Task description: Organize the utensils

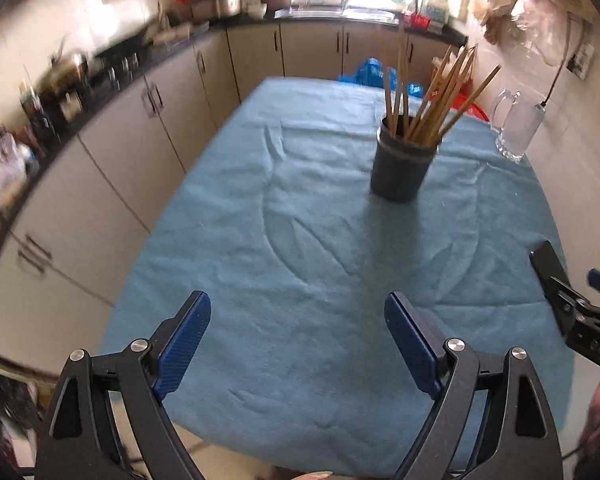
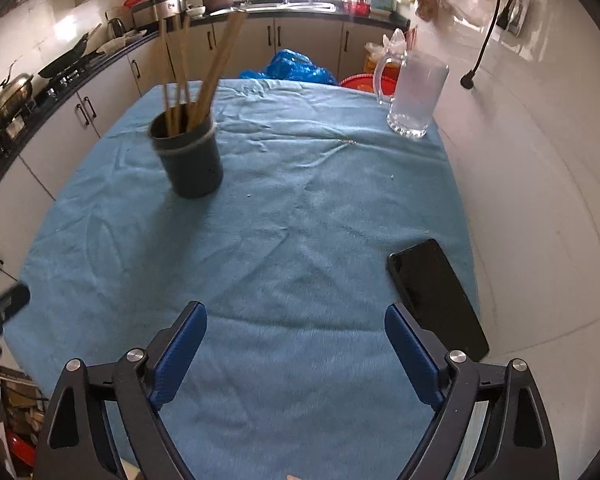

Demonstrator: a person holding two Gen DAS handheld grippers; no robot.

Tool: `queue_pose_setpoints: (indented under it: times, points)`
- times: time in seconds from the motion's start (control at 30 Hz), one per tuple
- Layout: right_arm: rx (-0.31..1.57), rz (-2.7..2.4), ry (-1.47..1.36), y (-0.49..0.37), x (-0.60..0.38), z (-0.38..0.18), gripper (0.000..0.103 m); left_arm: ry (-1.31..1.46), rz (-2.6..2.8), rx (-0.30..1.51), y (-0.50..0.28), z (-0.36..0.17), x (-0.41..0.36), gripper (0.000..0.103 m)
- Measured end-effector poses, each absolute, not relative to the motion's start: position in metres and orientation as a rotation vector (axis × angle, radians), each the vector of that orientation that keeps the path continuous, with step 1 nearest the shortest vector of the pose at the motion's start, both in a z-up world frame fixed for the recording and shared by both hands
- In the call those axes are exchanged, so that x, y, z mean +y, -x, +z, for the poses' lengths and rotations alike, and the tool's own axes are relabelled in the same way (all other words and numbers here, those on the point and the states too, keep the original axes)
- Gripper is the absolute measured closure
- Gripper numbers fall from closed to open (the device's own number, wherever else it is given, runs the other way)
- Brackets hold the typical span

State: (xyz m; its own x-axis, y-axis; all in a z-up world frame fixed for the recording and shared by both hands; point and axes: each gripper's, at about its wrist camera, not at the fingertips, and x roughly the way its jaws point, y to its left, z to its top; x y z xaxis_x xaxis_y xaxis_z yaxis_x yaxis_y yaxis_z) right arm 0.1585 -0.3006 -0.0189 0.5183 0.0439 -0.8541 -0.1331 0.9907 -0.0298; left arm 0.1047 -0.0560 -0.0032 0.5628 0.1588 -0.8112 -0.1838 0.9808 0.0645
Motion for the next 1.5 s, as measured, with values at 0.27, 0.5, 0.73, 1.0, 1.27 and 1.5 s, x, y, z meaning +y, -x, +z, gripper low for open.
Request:
queue_pose_setpoints:
  times: [0.27, 0.5, 0.73, 1.0, 1.27, 1.5]
  points:
    - [0.884, 0.092, 0.104, -0.118, -0.263, 0.028, 0.006, -0.136, 0.169, 0.897, -0.095, 0.025, -0.046, 0.014]
    - [0.881, 0.020, 0.085, -0.100, -0.244, 0.039, 0.006, -0.185, 0.131, 0.822, -0.079, 0.036, -0.027, 0.014]
    - [0.857, -0.029, 0.061, -0.087, -0.233, 0.052, 0.006, -0.155, 0.064, 0.792, -0.081, 0.042, -0.010, 0.014]
    - [0.870, -0.043, 0.080, -0.084, -0.216, 0.054, 0.006, -0.144, 0.040, 0.794, -0.082, 0.038, 0.001, 0.014]
    - [0.881, -0.038, 0.105, -0.083, -0.204, 0.052, 0.006, -0.128, 0.037, 0.795, -0.083, 0.035, 0.009, 0.014]
    - [0.889, -0.039, 0.108, -0.080, -0.201, 0.051, 0.006, -0.119, 0.033, 0.795, -0.081, 0.034, 0.011, 0.014]
